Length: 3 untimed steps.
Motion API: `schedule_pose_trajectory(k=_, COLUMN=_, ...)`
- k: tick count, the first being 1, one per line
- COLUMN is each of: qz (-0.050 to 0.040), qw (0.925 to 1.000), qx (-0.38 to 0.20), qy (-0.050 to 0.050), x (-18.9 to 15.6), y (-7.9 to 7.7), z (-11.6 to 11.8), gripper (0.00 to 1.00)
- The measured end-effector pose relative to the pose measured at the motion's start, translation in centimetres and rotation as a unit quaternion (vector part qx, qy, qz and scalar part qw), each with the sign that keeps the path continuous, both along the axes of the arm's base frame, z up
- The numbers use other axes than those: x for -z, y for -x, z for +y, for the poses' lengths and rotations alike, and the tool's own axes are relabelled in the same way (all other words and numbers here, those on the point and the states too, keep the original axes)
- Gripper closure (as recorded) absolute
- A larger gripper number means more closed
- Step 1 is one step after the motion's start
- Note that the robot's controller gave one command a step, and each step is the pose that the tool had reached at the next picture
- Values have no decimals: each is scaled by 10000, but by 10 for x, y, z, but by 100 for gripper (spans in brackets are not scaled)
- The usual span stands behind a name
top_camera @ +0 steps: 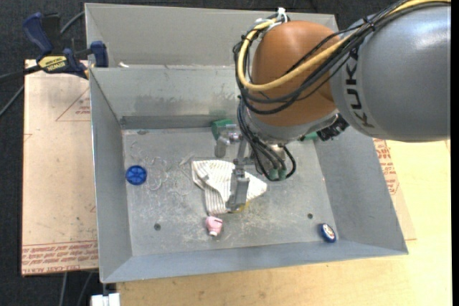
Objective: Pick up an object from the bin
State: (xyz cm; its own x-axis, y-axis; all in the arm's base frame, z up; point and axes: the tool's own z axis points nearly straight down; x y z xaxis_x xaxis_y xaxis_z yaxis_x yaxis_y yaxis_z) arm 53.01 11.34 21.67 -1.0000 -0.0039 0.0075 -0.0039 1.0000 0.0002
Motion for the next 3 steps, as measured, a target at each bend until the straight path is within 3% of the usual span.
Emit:
schedule_pose_trajectory(k=1, qz=-42, qw=10000, qx=19, qy=-6, x=-5, y=-2, z=-1, gripper=0)
schedule_pose_trajectory(k=2, qz=-35, qw=9980, qx=638, qy=-3, x=56, y=-2, z=-12, gripper=0)
schedule_pose_trajectory(k=3, qz=1, qw=9932, qx=1163, qy=5, x=107, y=53, z=-17, gripper=0)
